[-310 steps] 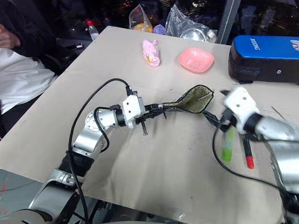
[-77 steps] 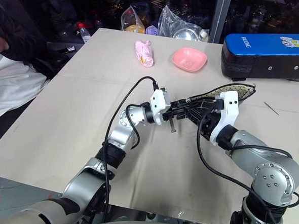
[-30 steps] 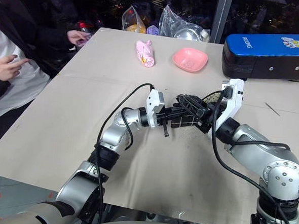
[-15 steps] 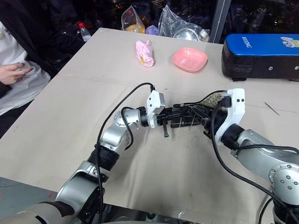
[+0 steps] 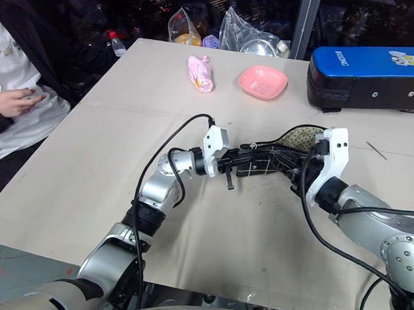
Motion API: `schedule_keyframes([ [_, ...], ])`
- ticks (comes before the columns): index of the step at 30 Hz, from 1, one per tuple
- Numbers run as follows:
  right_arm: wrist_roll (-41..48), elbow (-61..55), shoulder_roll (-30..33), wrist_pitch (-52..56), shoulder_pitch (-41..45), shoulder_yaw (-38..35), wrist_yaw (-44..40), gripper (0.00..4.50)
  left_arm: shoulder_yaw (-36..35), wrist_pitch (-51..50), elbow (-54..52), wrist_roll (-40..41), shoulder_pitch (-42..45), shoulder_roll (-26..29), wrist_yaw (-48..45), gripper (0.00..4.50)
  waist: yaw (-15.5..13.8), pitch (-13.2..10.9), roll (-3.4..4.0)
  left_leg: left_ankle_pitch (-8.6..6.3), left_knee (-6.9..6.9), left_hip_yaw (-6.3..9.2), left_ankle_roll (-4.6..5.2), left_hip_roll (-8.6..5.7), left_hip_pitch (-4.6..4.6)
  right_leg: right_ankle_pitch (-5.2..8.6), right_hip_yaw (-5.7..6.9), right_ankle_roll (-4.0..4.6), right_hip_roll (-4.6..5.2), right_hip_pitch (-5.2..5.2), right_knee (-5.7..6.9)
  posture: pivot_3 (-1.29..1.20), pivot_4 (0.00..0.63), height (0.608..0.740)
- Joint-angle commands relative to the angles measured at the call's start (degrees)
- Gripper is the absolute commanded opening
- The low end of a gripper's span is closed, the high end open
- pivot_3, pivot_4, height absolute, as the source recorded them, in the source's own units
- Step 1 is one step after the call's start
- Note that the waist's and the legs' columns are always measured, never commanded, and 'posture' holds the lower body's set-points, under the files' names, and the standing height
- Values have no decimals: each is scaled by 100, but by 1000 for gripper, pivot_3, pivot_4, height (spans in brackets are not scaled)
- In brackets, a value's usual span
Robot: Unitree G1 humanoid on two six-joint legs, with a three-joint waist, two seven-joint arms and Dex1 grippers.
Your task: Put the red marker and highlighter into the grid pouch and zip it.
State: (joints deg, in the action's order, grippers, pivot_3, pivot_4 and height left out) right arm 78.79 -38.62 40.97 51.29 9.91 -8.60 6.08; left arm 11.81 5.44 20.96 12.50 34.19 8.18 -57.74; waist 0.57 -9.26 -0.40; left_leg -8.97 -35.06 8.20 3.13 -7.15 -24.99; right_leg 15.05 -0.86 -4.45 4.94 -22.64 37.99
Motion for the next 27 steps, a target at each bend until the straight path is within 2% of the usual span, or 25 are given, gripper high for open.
schedule_keyframes([
  [1,-346,-261,135,67,44,243,-255,1385,4,105,2,-10,61,-44,6,0,0,0,0,0,0,0,0,0,0,0,1,0,0,0,0,0,150,740],
  [4,-438,-250,48,53,151,392,-266,2544,5,122,17,-17,63,-52,4,0,0,0,0,0,0,1,0,0,0,0,-1,0,0,0,0,0,150,740],
  [13,-454,-38,-617,40,640,783,132,2544,44,158,-32,-54,7,-54,19,0,-1,0,-1,0,0,2,0,0,-2,0,-4,0,1,-1,-1,0,150,740],
  [23,-82,66,-1369,-21,691,782,1103,2544,54,169,-48,-82,-16,-65,19,0,1,0,0,0,0,4,0,0,-1,0,-5,1,0,-2,-1,0,150,740],
  [27,-194,178,-1605,-24,787,874,1377,2544,64,169,-43,-83,-11,-80,25,0,8,0,0,0,0,4,-1,0,0,0,-6,1,-1,-2,1,0,150,740],
])
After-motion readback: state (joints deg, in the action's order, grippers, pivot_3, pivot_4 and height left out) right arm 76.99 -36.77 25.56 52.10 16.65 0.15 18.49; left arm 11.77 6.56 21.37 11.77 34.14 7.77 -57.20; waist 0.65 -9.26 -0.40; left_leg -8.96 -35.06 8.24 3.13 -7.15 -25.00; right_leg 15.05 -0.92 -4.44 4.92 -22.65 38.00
